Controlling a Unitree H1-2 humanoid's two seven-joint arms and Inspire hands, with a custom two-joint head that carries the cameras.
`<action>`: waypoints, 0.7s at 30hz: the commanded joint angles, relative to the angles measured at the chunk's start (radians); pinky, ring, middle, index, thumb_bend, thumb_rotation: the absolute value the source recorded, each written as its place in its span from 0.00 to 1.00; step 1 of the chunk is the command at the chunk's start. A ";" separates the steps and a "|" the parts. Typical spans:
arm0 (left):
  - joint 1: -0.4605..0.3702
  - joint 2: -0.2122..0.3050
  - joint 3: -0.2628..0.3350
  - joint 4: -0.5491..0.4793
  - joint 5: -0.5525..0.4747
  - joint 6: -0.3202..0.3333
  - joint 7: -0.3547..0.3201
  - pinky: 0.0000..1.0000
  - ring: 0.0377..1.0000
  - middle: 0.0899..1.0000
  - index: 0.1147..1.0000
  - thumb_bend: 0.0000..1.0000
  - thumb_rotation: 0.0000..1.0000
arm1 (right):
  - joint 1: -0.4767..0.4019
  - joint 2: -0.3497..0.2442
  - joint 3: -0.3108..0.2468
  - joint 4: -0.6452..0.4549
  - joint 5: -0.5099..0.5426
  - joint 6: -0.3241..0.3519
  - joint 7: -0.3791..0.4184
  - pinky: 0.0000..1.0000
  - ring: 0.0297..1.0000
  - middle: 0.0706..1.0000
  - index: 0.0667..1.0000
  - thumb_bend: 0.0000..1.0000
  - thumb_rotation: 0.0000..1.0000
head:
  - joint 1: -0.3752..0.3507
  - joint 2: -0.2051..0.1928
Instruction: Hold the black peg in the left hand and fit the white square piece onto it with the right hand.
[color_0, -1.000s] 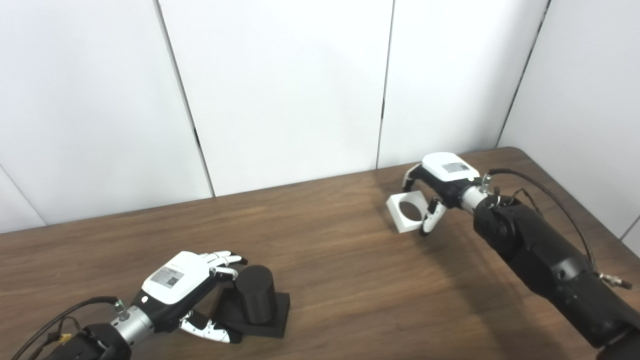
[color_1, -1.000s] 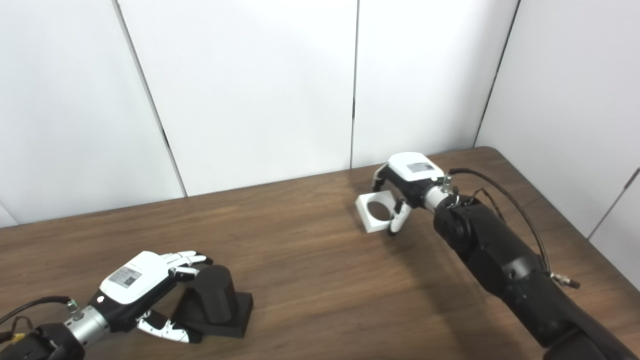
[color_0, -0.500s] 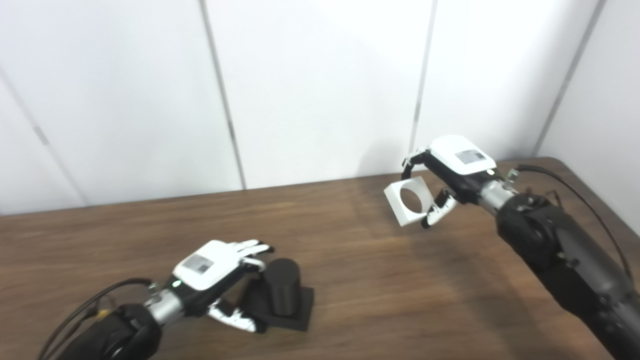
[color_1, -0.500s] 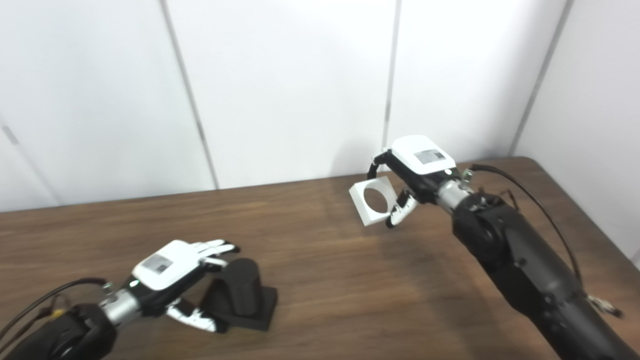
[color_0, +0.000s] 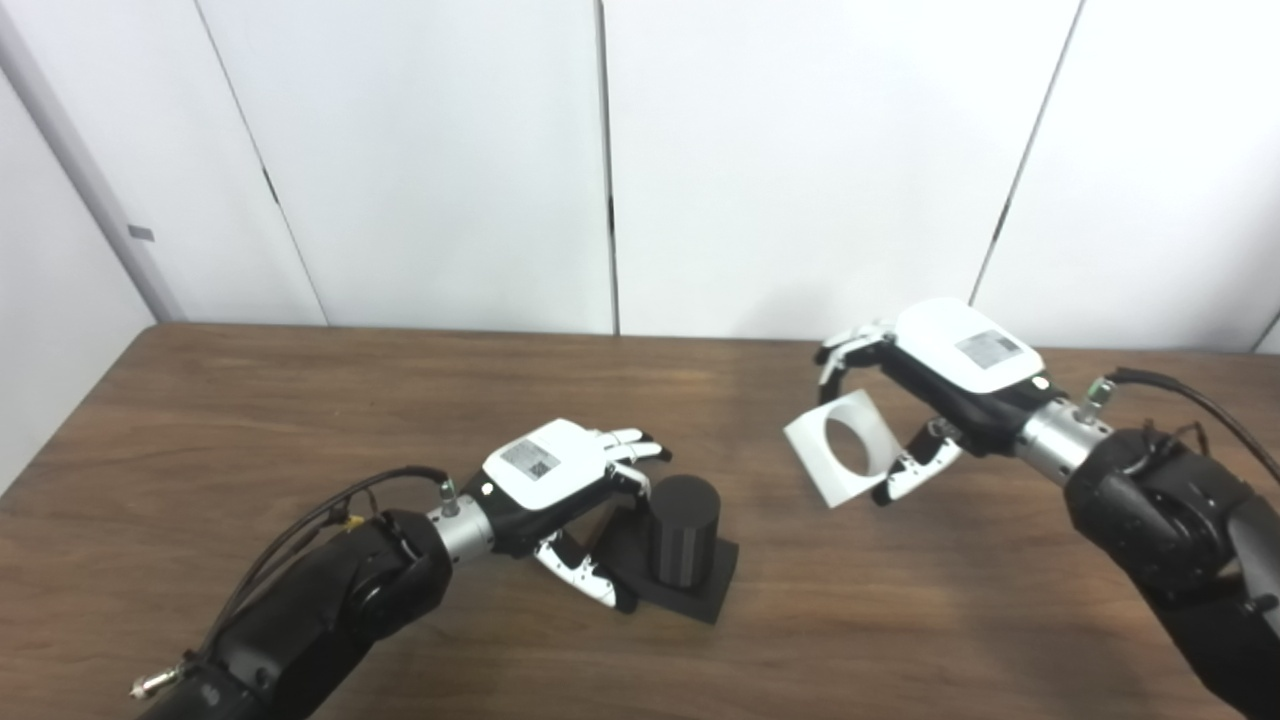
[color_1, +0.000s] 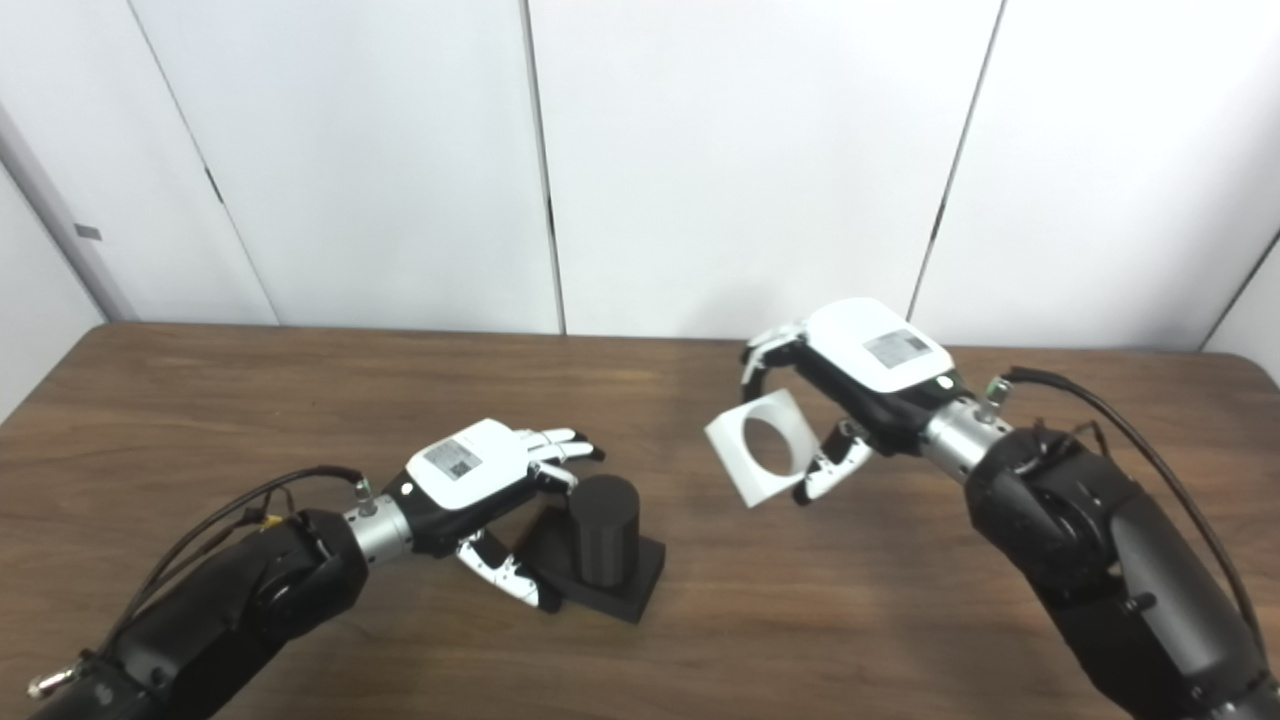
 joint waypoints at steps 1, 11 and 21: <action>0.040 -0.022 -0.065 0.034 0.093 0.023 -0.106 0.84 0.94 0.92 0.43 0.52 0.08 | -0.067 0.010 -0.006 -0.049 0.011 -0.023 0.015 0.75 0.79 0.75 0.44 0.52 0.14 | 0.002 0.001; 0.036 -0.030 -0.062 0.034 0.080 0.026 -0.119 0.85 0.95 0.92 0.43 0.52 0.08 | -0.106 0.077 0.027 -0.066 0.025 -0.047 0.079 0.75 0.79 0.74 0.44 0.52 0.14 | 0.005 0.010; 0.034 -0.034 -0.064 0.036 0.084 0.028 -0.123 0.85 0.95 0.93 0.43 0.52 0.08 | -0.115 0.150 0.049 -0.062 0.021 -0.041 0.108 0.76 0.79 0.75 0.44 0.52 0.14 | 0.009 0.013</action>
